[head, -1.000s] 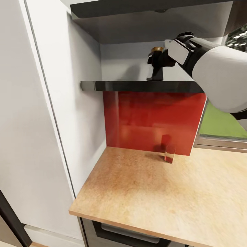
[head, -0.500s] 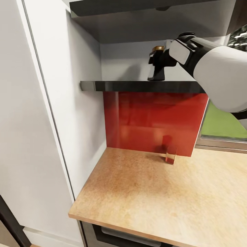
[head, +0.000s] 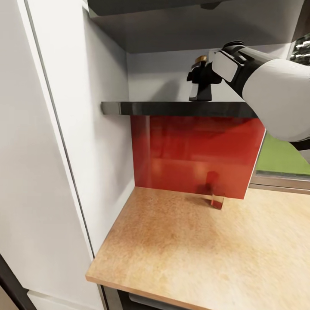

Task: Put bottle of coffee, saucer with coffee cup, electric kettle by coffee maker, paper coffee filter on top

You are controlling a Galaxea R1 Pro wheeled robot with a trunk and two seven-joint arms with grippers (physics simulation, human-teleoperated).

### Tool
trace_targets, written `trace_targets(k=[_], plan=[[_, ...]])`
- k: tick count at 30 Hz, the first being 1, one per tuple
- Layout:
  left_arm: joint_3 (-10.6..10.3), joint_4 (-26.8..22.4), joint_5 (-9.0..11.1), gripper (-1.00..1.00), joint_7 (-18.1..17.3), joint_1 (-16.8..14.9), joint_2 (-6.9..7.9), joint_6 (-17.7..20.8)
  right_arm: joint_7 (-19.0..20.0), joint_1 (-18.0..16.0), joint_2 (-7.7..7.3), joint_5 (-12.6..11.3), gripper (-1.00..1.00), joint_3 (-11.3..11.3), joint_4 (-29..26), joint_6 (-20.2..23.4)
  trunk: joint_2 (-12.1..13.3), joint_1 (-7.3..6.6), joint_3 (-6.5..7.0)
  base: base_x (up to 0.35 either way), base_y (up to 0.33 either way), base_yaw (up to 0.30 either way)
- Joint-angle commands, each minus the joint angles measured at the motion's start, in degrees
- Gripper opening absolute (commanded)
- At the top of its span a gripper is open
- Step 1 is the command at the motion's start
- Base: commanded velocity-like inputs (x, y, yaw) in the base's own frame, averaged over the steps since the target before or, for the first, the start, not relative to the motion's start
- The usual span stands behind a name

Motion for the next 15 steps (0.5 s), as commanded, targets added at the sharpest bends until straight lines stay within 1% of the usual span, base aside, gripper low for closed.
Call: trace_targets(k=[1,4,5,15], plan=[[0.4,-0.1,0.1,1.0,-0.4,0.0,-0.03,0.1,-0.3,-0.1,0.03,0.2,1.0,-0.5,0.1,0.0,-0.1,0.02,-0.08,0.025,0.012,0.0],[0.4,-0.1,0.1,1.0,-0.4,0.0,-0.03,0.1,-0.3,-0.1,-0.02,0.2,1.0,-0.5,0.1,0.0,-0.1,0.02,-0.08,0.013,0.006,0.0],[0.4,-0.1,0.1,1.0,-0.4,0.0,-0.03,0.1,-0.3,-0.1,-0.06,0.2,-1.0,-0.5,0.1,-0.1,-0.1,0.02,-0.08,0.005,0.003,0.0],[0.4,-0.2,0.0,1.0,-0.4,0.0,-0.03,0.1,0.3,0.2,-0.4,0.3,-1.0,-0.5,0.1,-1.2,-0.1,0.02,-0.08,0.001,0.0,0.0]])
